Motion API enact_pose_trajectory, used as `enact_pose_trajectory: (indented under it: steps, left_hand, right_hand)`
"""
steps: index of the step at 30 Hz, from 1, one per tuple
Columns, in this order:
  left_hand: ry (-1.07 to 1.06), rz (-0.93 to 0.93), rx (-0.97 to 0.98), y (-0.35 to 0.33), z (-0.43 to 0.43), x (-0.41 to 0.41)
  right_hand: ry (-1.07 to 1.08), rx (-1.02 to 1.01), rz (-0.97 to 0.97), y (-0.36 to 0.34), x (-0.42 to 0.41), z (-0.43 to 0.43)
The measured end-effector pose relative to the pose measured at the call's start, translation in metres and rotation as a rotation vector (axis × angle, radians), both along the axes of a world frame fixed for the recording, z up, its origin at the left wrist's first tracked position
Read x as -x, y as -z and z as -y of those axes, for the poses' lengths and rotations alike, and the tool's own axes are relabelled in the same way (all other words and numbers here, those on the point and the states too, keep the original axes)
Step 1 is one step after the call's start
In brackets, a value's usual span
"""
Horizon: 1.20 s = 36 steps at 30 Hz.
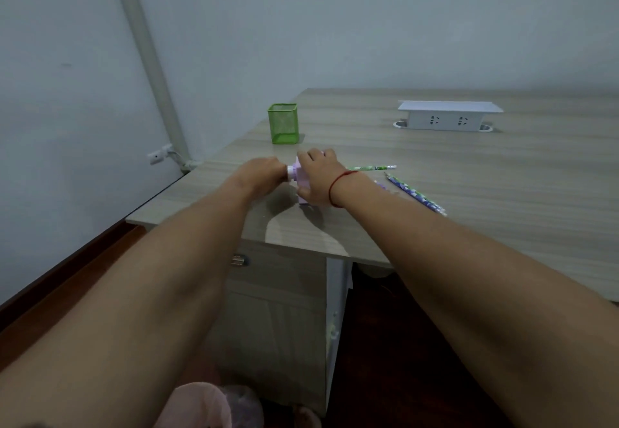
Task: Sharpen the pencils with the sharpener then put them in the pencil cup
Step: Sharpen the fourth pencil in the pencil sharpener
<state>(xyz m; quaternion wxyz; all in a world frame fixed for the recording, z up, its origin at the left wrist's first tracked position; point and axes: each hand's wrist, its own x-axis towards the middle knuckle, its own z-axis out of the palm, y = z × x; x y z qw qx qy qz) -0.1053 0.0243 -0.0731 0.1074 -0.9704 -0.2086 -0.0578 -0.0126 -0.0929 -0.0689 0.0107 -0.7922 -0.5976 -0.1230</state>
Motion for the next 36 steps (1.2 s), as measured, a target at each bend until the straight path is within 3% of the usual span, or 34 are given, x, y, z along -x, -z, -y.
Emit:
enact_pose_trajectory:
  steps: [12,26,36]
  left_hand:
    - [0.09,0.122,-0.234,-0.039,0.007,0.009]
    - [0.09,0.285,-0.121,0.0,0.052,0.046]
    - [-0.007,0.061,0.088,0.019,0.038,0.027]
  right_hand:
    - [0.075,0.048,-0.019,-0.001,0.001,-0.008]
    - [0.053,0.065,-0.004,-0.006,0.004,-0.001]
    - [-0.043,0.021,0.022,-0.007,-0.004,0.003]
